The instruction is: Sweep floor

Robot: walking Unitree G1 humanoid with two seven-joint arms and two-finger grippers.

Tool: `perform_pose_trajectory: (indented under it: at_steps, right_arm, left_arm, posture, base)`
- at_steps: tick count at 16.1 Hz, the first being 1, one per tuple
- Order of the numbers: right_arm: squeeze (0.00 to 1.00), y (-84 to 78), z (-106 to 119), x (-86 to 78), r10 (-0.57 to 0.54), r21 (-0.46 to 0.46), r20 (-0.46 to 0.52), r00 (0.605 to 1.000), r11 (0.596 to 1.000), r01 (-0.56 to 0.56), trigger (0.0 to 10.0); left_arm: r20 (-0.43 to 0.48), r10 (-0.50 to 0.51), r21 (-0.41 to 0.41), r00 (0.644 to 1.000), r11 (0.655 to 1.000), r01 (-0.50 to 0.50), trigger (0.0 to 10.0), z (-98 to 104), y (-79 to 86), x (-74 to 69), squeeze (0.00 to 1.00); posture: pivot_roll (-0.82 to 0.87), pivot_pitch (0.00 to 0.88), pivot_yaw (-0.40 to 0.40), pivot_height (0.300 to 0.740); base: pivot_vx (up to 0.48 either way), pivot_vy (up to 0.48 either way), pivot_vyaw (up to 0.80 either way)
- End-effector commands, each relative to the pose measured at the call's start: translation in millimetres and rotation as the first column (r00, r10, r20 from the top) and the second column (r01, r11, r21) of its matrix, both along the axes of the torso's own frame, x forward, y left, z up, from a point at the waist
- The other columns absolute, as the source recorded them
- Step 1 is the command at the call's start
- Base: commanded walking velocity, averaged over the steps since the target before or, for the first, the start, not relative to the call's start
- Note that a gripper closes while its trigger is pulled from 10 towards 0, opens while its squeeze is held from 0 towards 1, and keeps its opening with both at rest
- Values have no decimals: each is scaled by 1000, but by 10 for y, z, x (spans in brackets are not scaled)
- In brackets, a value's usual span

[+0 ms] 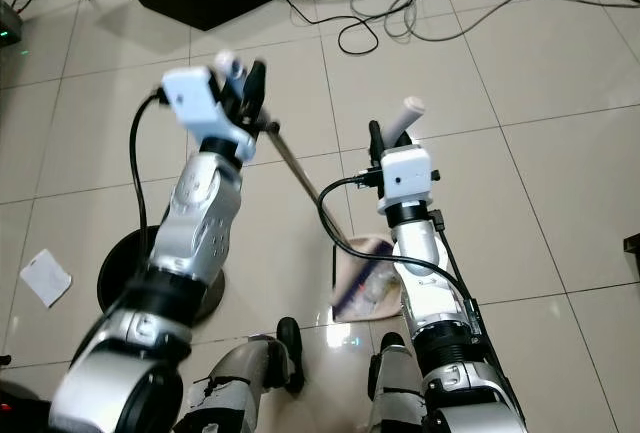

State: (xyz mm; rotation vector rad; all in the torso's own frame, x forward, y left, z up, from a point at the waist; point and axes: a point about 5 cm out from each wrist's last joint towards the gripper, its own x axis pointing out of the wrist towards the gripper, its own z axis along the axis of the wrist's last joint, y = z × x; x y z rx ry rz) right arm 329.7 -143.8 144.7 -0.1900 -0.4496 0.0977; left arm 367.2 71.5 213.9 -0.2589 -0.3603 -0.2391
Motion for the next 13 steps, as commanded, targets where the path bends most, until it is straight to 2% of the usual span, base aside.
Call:
perform_pose_trajectory:
  at_steps: [1,2,3,7,8,11,13]
  right_arm:
    - [0,-23,78,-25,4,35,38,999,999,-5,10000]
    - [0,-103,53,-38,-18,31,2,1000,999,18,10000]
    - [0,-124,38,-41,-24,26,-16,1000,999,24,10000]
    - [0,-343,-170,-112,-103,-29,-199,974,995,99,10000]
    - [0,-381,-206,-125,-121,-60,-230,966,992,110,10000]
    - [0,-432,-230,-153,-133,-74,-307,942,991,115,10000]
    - [0,-414,-150,-175,-114,-84,-304,946,992,93,10000]
  left_arm:
    - [53,69,70,996,995,-73,10000,47,159,31,0]
    - [74,143,134,987,979,-152,10000,62,337,82,0]
    - [78,162,142,984,975,-172,10000,69,386,93,0]
    - [89,260,169,961,947,-272,10000,73,727,125,0]
    - [93,267,172,959,945,-280,10000,68,751,119,0]
    - [110,265,174,958,944,-281,10000,45,734,77,0]
    - [113,258,170,959,946,-275,10000,17,718,35,0]
  posture:
    - [7,215,123,740]
    - [-2,198,118,740]
    - [-4,196,117,740]
    - [-19,182,112,740]
    - [-21,178,109,740]
    - [-21,171,100,740]
    - [-23,166,97,740]
  base:
    - [0,0,0]
    - [0,0,0]
    - [0,0,0]
    - [0,0,0]
    - [0,0,0]
    - [0,0,0]
    - [0,0,0]
